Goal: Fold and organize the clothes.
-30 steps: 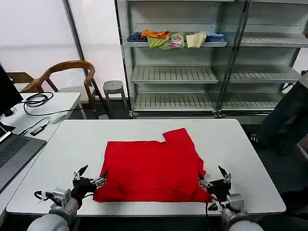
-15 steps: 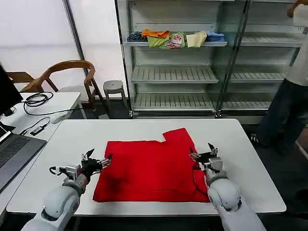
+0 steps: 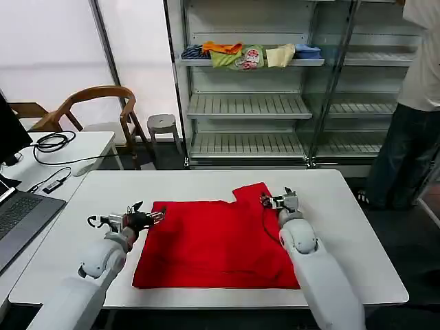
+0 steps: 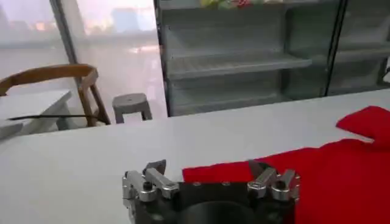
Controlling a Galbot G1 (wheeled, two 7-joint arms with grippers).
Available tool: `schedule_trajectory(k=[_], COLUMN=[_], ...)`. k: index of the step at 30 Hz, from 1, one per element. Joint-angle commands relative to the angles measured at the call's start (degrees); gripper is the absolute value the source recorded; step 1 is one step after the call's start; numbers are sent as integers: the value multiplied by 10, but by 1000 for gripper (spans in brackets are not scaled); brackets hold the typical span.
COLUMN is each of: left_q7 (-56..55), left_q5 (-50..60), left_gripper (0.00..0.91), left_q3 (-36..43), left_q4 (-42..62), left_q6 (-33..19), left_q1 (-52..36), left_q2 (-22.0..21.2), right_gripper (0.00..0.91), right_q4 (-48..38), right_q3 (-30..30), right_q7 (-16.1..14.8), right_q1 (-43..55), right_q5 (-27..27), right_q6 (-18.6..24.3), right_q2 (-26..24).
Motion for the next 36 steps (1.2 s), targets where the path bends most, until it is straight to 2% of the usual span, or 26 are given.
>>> schedule_trajectory(k=[1,5,10,31,32,33,34,35,36], left_q7=[13,17,17,21,29,29,30,32,33], left_q5=[-5,0,1,14,14,13,13,13,13], left_gripper=[907,907,907,907,544,101,30,20,20], left_q3=[25,26,26,28,28,28,28,28,28], left_q4=[89,100,119,142,142,141,141,140,140], left_q6=[-2,-3,-3,-2,-2,-2,-2,-2,-3], left_q1=[-54,-57,-68,-81,-80,-79,-78,-77,-77], left_q2=[-5,-16,-27,-30,-29,-29,-29,-29,-30], right_gripper=[907,907,907,907,625,171,40,0,0], right_q4=[-195,-216,-224,-251,-251,-251,-251,-250,-249], right_q3=[-5,-8,-6,-2,-2,-1,-1,-1,-1], right_q7=[-26,-25,-21,-18,-15,-16,-18,-20,-22], right_q1=[112,115,116,128,128,128,128,128,127], right_q5=[1,-6,-3,-4,-4,-4,-4,-3,-2], right_q6=[44,59,52,53,49,46,46,45,44], right_q2=[67,78,82,85,85,85,84,83,82])
